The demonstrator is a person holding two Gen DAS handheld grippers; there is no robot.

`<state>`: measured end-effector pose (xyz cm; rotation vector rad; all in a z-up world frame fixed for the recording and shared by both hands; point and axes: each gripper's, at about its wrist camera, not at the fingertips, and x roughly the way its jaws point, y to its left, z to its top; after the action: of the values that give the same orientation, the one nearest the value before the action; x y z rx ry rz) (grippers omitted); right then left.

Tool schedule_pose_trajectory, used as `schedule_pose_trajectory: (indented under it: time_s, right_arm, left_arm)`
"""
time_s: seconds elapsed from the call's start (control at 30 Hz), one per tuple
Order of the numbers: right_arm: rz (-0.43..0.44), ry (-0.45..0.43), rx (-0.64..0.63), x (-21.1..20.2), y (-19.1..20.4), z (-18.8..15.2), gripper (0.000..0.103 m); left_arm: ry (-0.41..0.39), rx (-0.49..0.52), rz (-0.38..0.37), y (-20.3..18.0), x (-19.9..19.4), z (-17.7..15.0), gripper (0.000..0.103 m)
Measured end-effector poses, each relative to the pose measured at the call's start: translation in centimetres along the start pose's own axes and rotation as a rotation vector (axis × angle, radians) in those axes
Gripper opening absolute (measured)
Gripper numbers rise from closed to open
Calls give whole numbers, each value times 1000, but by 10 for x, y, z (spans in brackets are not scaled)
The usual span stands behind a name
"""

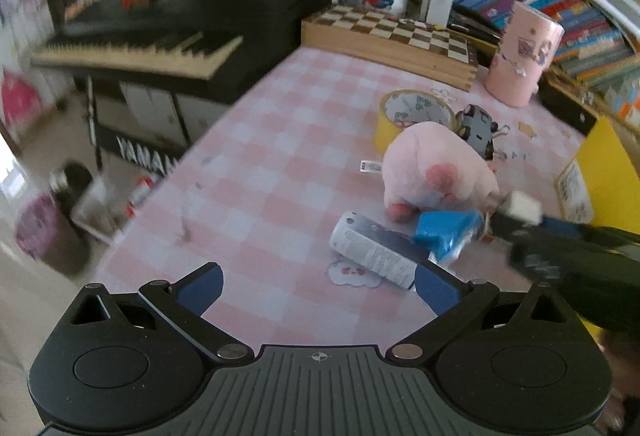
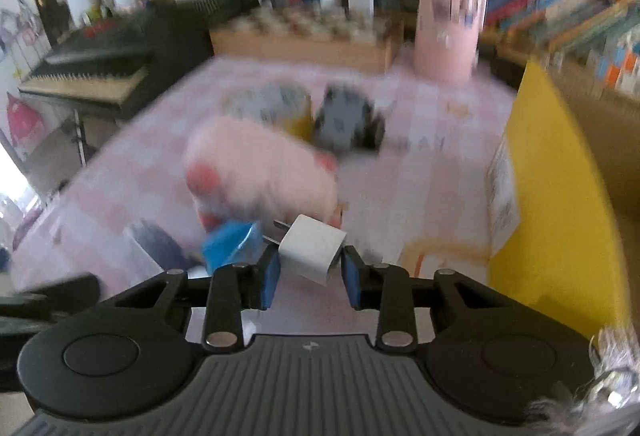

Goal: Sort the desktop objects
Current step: 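Grasp the white charger plug with the right tool while the left tool grasps the white spray bottle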

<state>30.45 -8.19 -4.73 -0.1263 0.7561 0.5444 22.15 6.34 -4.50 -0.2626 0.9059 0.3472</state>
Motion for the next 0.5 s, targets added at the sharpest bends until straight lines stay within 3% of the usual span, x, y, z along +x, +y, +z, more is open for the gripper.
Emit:
schedule_pose_trajectory:
  time_s: [0.17, 0.23, 0.3, 0.4, 0.47, 0.5]
  right_arm:
    - [3, -154, -12, -35, -3, 18, 31]
    - [-8, -202, -26, -46, -5, 20, 31]
    - [-15, -217, -33, -51, -8, 18, 31]
    - [-14, -209, -41, -56, -12, 15, 31]
    - [-15, -196, -46, -56, -12, 11, 31]
    - [-16, -188, -47, -55, -12, 10, 31]
  left_arm:
    - [84, -123, -14, 3, 34, 15, 97]
    - [105, -137, -4, -2, 48, 19, 89]
    - [93, -140, -22, -9, 55, 21, 84]
    - [100, -86, -42, -27, 64, 23, 68]
    - [102, -42, -34, -37, 67, 18, 66]
    - [107, -29, -42, -39, 68, 16, 56]
